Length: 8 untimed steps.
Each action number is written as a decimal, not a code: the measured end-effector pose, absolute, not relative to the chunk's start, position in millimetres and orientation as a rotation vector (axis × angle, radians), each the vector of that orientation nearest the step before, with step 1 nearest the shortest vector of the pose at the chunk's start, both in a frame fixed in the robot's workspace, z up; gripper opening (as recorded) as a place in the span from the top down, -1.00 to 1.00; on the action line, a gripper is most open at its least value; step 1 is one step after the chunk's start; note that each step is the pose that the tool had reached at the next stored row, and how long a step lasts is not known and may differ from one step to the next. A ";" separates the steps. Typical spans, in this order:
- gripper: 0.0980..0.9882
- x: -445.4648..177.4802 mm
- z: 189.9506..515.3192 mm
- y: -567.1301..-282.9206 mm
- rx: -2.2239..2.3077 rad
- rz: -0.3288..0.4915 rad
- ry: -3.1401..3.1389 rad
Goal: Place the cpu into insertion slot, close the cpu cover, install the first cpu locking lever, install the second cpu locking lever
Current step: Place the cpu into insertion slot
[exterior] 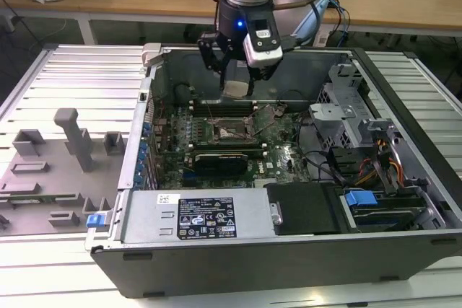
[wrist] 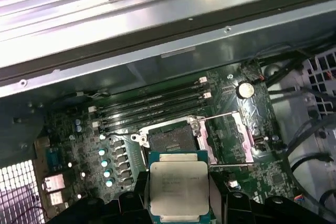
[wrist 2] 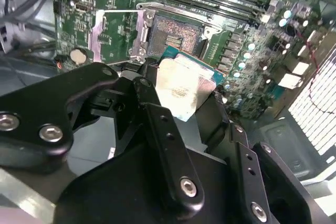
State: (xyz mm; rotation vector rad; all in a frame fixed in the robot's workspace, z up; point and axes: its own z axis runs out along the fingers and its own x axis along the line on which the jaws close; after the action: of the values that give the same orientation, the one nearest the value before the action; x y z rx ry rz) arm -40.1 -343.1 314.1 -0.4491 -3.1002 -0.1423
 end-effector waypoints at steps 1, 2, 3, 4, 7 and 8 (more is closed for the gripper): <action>0.00 -40.1 313.9 -343.1 -0.492 -0.142 -3.095; 0.00 -40.1 313.8 -343.1 -0.528 -0.143 -3.090; 0.00 -40.1 313.7 -343.1 -0.554 -0.143 -3.086; 0.00 -40.1 313.6 -343.1 -0.591 -0.143 -3.080; 0.00 -40.1 313.2 -343.1 -0.675 -0.143 -3.066; 0.00 -40.1 313.1 -343.1 -0.717 -0.143 -3.057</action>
State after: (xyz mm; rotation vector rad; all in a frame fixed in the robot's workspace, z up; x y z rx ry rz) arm -40.1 -343.1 313.1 -0.7173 -3.0574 -0.1431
